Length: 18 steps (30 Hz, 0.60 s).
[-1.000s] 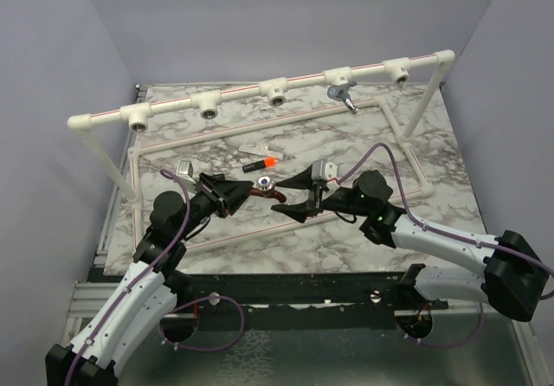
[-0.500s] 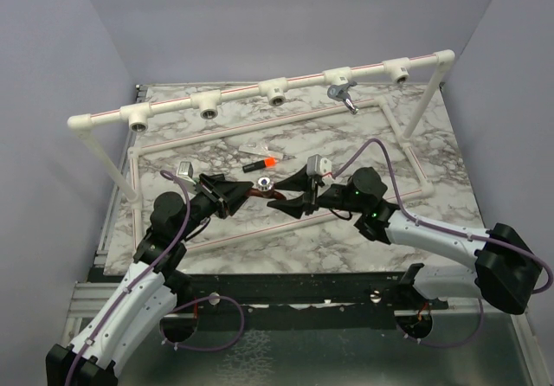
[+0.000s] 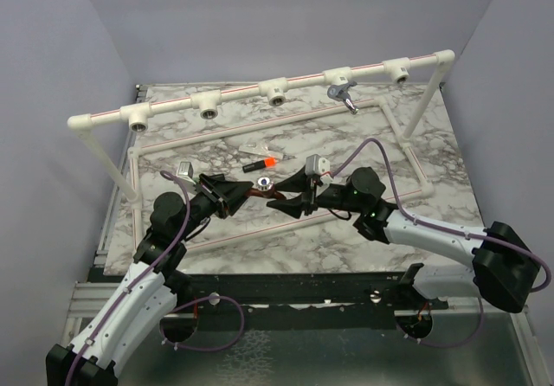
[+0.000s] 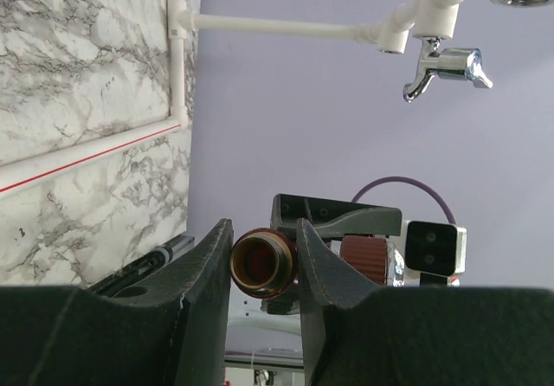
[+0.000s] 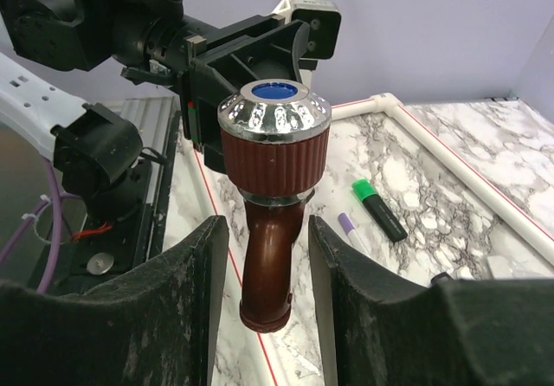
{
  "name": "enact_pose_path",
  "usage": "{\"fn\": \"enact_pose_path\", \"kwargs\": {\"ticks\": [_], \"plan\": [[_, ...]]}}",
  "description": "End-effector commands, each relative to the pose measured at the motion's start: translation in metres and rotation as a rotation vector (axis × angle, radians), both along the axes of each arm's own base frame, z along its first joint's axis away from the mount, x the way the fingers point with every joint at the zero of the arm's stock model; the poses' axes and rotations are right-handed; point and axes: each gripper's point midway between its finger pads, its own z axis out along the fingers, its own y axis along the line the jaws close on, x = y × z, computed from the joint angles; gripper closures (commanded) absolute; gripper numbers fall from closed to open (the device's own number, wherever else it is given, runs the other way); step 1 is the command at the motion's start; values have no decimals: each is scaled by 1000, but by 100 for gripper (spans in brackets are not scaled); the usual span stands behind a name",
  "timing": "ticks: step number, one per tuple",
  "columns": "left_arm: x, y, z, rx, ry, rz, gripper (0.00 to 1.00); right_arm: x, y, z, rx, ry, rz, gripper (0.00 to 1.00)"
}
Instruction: Install the water faucets
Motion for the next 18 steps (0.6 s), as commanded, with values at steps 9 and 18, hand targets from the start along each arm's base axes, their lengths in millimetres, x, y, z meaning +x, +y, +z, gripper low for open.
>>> {"fn": "enact_pose_path", "kwargs": {"ticks": [9,18], "plan": [[2,3,6,-35,-4,23,100,-1,4,3,0,4,17,73],[3,3,14,-41,-44,25,100,3,-3,3,4,-23,-27,99]]}}
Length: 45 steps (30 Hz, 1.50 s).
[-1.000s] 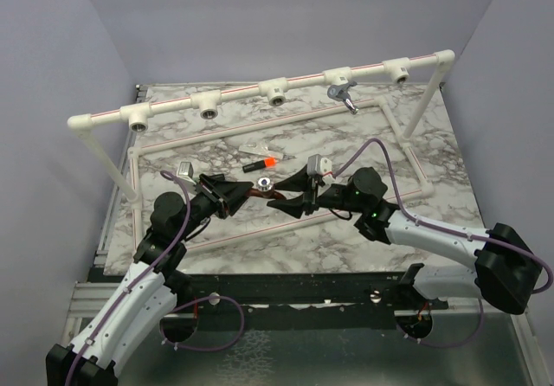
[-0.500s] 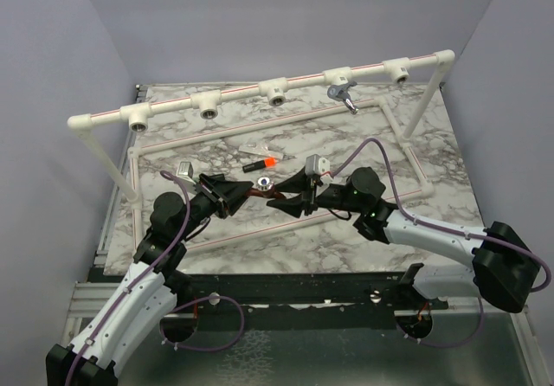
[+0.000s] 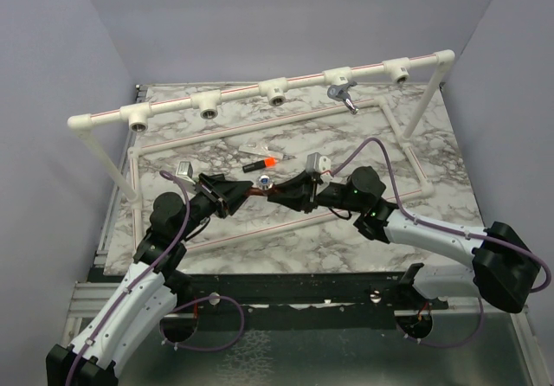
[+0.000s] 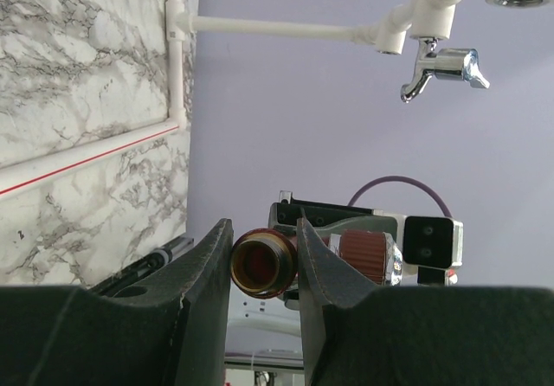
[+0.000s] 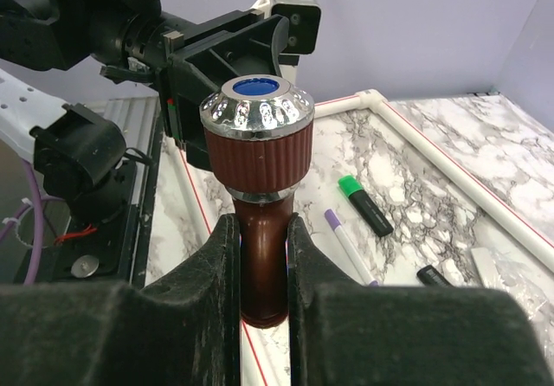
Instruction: Install the water faucets
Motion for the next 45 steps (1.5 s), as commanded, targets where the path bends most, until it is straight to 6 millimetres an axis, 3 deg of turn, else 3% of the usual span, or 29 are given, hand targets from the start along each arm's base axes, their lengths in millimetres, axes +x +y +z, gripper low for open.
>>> {"fn": "enact_pose_path", "kwargs": {"ticks": [1,5,7,11,14,17,24,33,38,45], "plan": [[3,3,14,-37,-43,25,100,-3,-2,5,12,-19,-4,99],[3,3,14,-32,-46,25,96,-3,-2,8,22,-19,-5,99],[3,3,13,-31,-44,24,82,-4,-3,9,25,-16,-8,99],[3,3,14,-16,-58,22,42,-4,-6,13,29,-20,-21,99],[4,3,15,20,-65,26,26,-2,-12,14,12,-25,-50,99],[4,3,17,62,-86,25,16,2,-21,18,-3,-35,-104,99],[7,3,23,153,-143,17,14,25,-60,24,-100,-24,-349,99],[15,-7,63,343,-353,-49,16,55,-132,29,-193,-1,-734,99],[22,-20,108,421,-522,-118,17,66,-169,30,-262,-17,-916,99],[28,-36,174,486,-757,-202,19,78,-205,42,-324,-41,-1096,99]]}}
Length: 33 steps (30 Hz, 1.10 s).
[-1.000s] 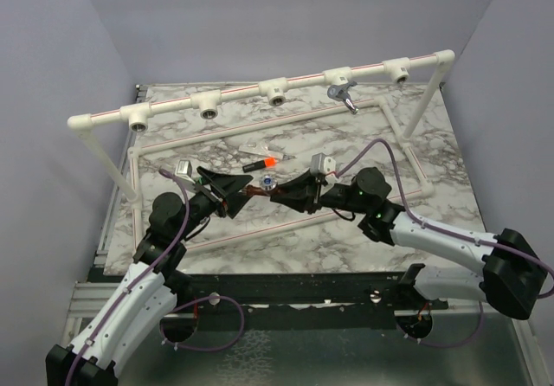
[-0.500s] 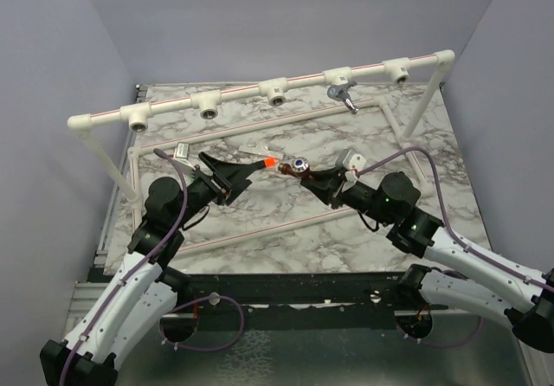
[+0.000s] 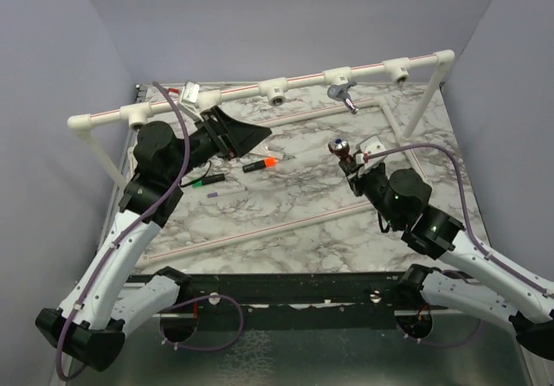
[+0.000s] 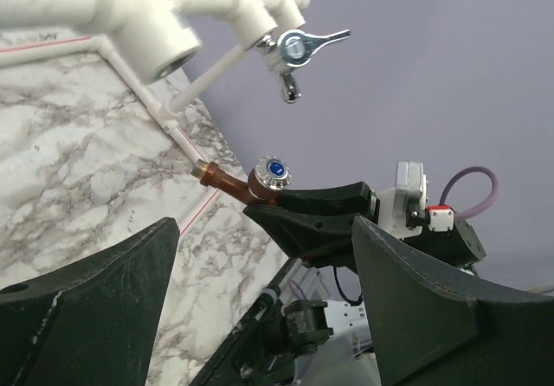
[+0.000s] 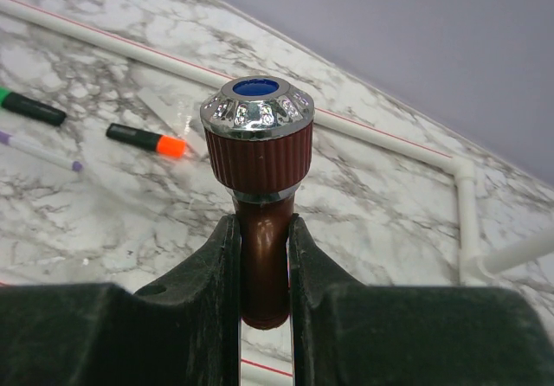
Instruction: Install the water faucets
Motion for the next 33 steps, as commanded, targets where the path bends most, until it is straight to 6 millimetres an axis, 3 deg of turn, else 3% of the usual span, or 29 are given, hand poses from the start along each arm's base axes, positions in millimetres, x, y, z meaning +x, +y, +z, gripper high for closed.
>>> {"fn": "enact_pose_path", "kwargs": {"ticks": [1,7,17,25,33], "plan": [[0,-12,34,112,-182,-100,19,12,-39,14,-77,-18,-191,99],[30,-14,71,222,-318,-48,20,33,-72,22,-90,-15,-309,99],[113,-4,97,429,-456,166,22,64,-104,15,22,92,-350,99],[179,18,88,563,-452,382,25,75,-122,6,292,202,-336,99],[230,32,51,689,-386,519,28,67,-119,10,410,171,-300,99]]}}
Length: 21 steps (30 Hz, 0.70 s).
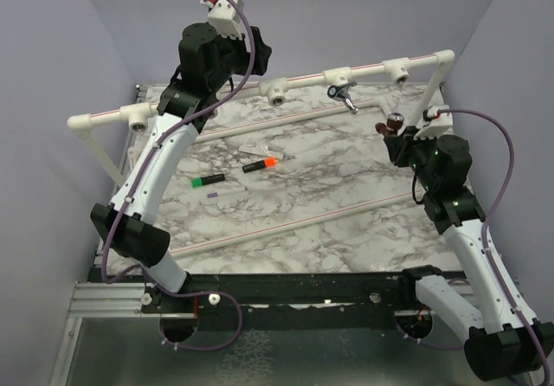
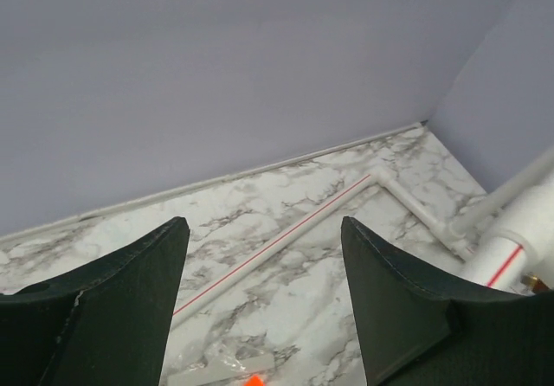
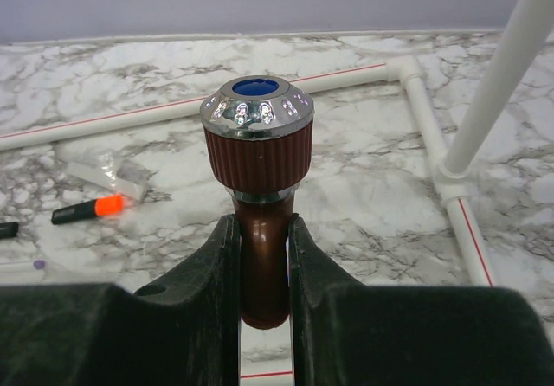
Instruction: Install the water faucets
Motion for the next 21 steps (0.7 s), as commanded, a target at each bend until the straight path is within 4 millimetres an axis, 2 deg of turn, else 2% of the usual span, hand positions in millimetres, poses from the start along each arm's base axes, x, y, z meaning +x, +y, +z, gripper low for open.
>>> {"fn": "enact_pose_path", "kwargs": {"ticks": [1,5,9,15,21], "plan": [[26,25,-11,78,-14,166,29,-5,11,17,95,-76,47,99],[37,42,-27,125,7,270,29,-8,10,24,101,-105,46,99],[38,51,-40,164,25,315,28,-10,2,37,103,-165,4,99],[32,48,-52,201,43,301,28,-10,-6,60,82,-275,-26,99],[29,41,-63,242,57,292,27,-8,-14,67,66,-375,-64,99]]}}
